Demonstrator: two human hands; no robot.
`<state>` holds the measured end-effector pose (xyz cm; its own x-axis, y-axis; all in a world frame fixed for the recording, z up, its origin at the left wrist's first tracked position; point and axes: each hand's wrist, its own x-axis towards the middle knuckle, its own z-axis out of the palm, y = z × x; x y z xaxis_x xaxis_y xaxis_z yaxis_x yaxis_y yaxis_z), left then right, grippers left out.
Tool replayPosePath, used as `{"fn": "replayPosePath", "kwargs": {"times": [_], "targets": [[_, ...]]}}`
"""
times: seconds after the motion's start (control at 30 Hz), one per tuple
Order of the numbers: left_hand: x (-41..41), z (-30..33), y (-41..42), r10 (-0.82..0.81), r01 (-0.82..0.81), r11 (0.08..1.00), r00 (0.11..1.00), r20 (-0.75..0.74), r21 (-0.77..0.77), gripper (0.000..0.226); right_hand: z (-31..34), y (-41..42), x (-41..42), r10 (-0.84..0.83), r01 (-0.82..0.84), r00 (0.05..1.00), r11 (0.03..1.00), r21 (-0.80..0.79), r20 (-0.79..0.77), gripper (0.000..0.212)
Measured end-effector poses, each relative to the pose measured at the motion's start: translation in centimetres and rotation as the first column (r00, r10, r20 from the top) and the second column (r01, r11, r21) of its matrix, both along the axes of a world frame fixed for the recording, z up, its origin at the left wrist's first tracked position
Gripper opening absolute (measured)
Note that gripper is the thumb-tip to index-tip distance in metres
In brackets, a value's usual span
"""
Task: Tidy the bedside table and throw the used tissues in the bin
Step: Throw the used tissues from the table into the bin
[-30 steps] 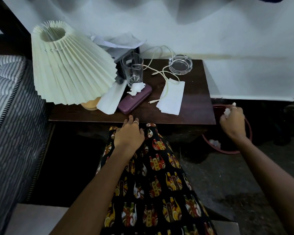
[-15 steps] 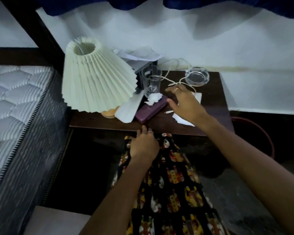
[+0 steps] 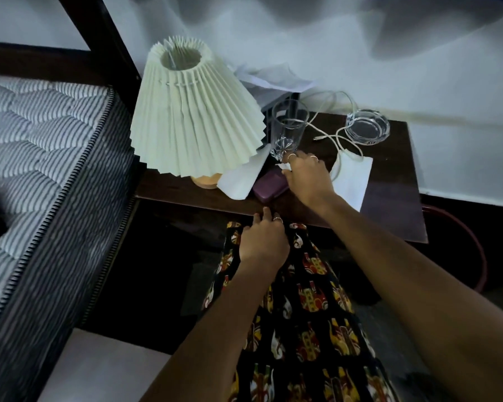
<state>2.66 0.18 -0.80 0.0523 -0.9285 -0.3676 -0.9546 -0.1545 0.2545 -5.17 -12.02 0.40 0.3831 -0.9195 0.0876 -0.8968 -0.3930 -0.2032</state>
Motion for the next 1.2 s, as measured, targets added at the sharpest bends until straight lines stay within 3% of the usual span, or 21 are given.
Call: {"fn": "replayPosePath", "kwargs": {"times": [0.07,0.23,0.3,0.47,0.73,1.03,1.1,1.2], "targets": [[-0.1,0.0,0.0,0.002,-0.002,1.000,1.000,-0.005,-0.003,0.051,0.1,0.2,-0.4,0.016,-0.014,0.999,0.999,-0.042,0.037,0.026],[-0.1,-0.2,0.0,-0.004,0.004,1.000,1.000,0.006,-0.004,0.049,0.7,0.7,-4.2,0.013,0.017,0.927,0.997,-0.077,0.374,0.018],[-0.1,-0.1,0.0,-0.001,0.001,1.000,1.000,0.002,-0.013,0.049,1.0,1.3,-7.4,-0.021,0.056,0.908,0.996,-0.072,0.419,0.017],[-0.5,0.2,0.2,0.010,-0.010,1.000,1.000,-0.001,-0.008,0.050,-0.2,3.4,-17.9,-0.294,0.309,0.919,0.951,-0.019,0.262,0.022],[-0.7,0.7,0.2,0.052,-0.052,0.998,0.999,-0.001,0.017,0.048,-4.2,7.1,-26.0,-0.640,0.604,0.752,0.764,0.226,0.157,0.027],[-1.0,1.3,-0.2,0.046,-0.047,0.999,0.998,0.050,0.013,0.047,-6.0,6.2,-30.2,-0.676,0.630,0.735,0.646,0.431,-0.061,0.056],[-1.2,1.5,-0.1,0.052,-0.053,0.998,0.997,0.062,0.017,0.046,-5.2,4.9,-30.3,-0.666,0.614,0.746,0.668,0.421,-0.032,0.054],[-1.4,1.6,-0.2,0.041,-0.043,0.999,0.996,0.077,0.025,0.047,-1.2,2.3,-27.4,-0.607,0.553,0.788,0.773,0.311,0.108,0.039]]}}
